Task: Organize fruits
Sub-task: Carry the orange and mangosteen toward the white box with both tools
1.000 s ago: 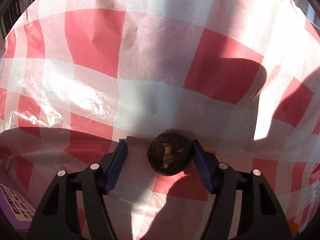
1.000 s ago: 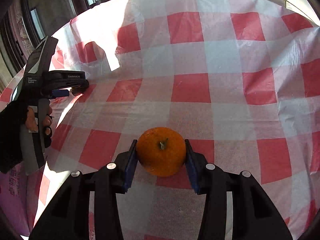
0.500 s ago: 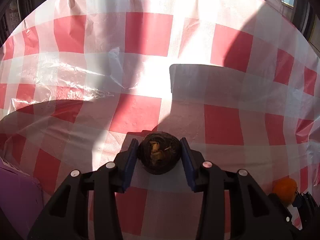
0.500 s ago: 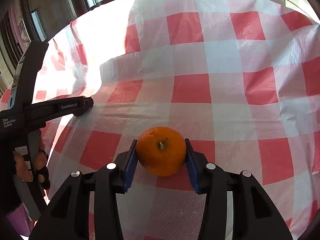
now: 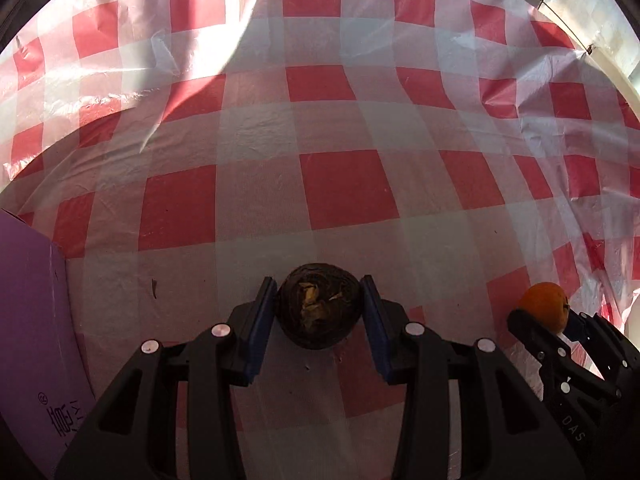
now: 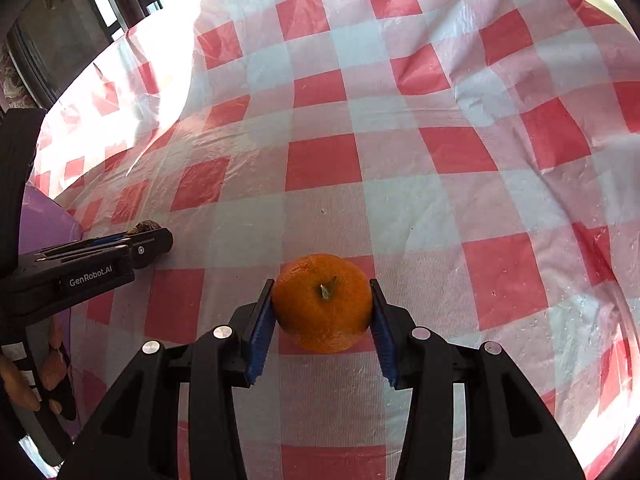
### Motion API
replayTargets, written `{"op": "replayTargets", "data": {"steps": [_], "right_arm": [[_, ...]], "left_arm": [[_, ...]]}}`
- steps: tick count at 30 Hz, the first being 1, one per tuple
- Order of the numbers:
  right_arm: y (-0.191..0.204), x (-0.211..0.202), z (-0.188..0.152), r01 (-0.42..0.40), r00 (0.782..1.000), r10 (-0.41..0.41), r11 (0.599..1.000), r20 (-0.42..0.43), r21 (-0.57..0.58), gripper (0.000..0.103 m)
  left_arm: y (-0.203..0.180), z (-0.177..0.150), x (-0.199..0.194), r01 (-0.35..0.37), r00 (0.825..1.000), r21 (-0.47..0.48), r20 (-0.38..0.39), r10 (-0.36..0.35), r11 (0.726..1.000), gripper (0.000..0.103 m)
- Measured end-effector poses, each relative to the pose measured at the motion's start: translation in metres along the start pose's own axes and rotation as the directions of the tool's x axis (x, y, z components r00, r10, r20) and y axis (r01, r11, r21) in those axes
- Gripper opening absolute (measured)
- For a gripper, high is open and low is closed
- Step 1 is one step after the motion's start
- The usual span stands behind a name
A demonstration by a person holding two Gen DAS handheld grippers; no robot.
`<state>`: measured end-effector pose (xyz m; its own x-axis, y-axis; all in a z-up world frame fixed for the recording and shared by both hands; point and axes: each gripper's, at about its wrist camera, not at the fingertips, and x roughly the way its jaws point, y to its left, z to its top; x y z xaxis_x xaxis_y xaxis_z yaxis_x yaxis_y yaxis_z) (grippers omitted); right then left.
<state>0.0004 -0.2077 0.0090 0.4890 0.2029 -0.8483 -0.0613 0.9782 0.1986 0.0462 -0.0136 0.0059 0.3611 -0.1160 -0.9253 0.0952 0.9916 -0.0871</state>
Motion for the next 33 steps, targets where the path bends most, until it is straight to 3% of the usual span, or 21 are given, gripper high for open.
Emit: {"op": "replayTargets", "data": {"steps": [6,11,22,33], "right_arm": [[0.022,-0.022,-0.052,0.039,0.995,-0.036,0.999,-0.089,0.036,0.044],[0.037,-0.033,-0.076,0.071,0.988,-0.065,0.997,-0.143,0.035,0.044],[0.042,-0.053,-0.094,0.125,0.978,-0.11,0.989,-0.178,0.075,0.044],[0.049,-0.064,-0.108,0.154,0.97,-0.14,0.987,-0.198,0.055,0.044]], "left_arm": [[0.005,-0.04,-0.028,0.066,0.997,0.046,-0.053,-0.063,0.997,0.042],[0.0,-0.058,-0.055,0.117,0.993,0.137,-0.044,-0.112,0.984,0.042],[-0.013,-0.062,-0.109,0.255,0.966,0.217,-0.006,-0.26,0.942,0.042],[-0.001,-0.074,-0.13,0.274,0.957,0.237,0.03,-0.289,0.932,0.042]]}}
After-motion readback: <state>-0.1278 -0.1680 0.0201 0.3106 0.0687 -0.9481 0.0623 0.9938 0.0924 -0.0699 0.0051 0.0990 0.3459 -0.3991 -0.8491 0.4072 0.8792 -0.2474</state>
